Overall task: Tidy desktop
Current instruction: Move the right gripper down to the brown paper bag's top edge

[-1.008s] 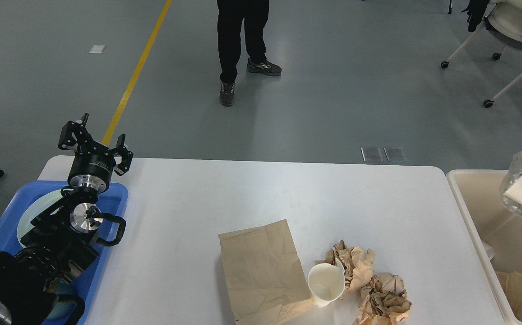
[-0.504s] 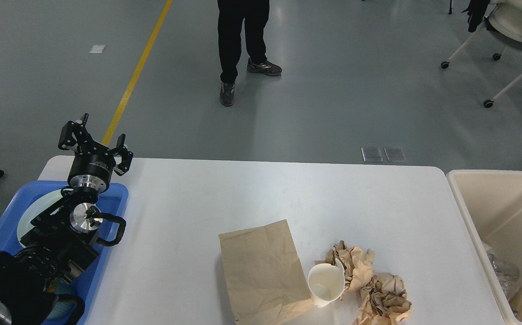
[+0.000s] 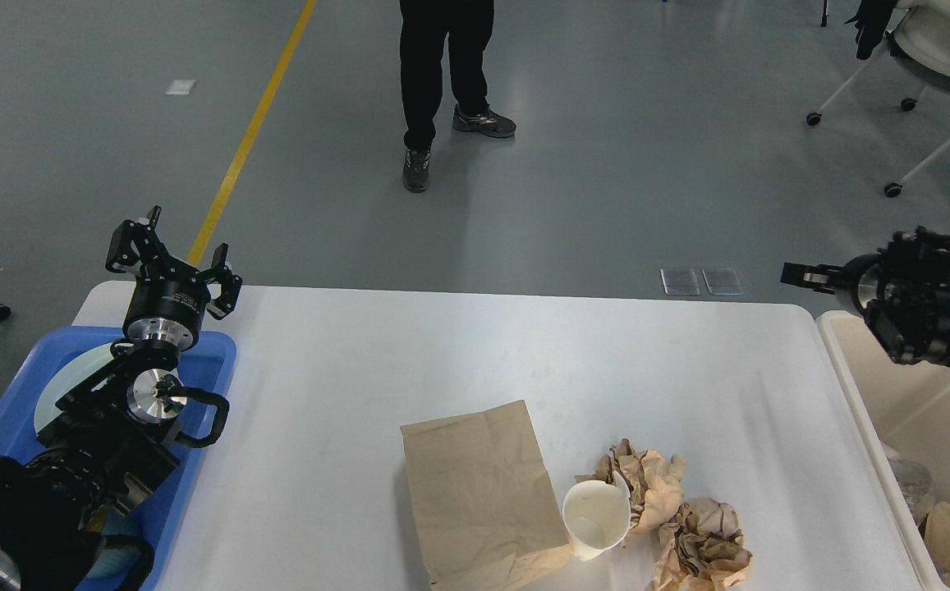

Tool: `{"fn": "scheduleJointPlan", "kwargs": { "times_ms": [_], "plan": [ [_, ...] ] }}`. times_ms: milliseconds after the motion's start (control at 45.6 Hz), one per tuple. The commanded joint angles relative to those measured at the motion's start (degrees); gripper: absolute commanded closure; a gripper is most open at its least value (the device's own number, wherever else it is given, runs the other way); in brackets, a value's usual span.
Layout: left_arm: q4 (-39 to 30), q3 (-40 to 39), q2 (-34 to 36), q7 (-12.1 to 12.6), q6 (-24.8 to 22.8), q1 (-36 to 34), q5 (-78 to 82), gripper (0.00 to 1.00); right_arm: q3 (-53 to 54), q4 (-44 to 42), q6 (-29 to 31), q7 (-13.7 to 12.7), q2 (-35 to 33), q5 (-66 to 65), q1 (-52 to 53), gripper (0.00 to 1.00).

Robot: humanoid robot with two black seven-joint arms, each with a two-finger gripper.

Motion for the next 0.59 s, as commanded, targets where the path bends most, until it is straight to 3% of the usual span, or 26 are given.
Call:
{"fn": "scheduleJointPlan", "kwargs": {
  "times_ms": [0, 307, 570],
  "plan": [
    [0.0, 0.0, -0.02, 0.0, 0.0, 0.0, 0.05, 0.04, -6.84, 7.61, 0.43, -0.01, 6.04, -0.3, 7.5, 0.0],
    [0.0, 0.0, -0.02, 0.0, 0.0, 0.0, -0.04, 0.04, -7.73, 43.47, 3.06, 0.17, 10.26, -5.84, 31.93, 0.0],
    [0.0, 0.0, -0.02, 0.0, 0.0, 0.0, -0.04, 0.04, -4.05, 62.11, 8.07, 0.17, 12.02, -6.28, 47.23, 0.0]
  ]
}}
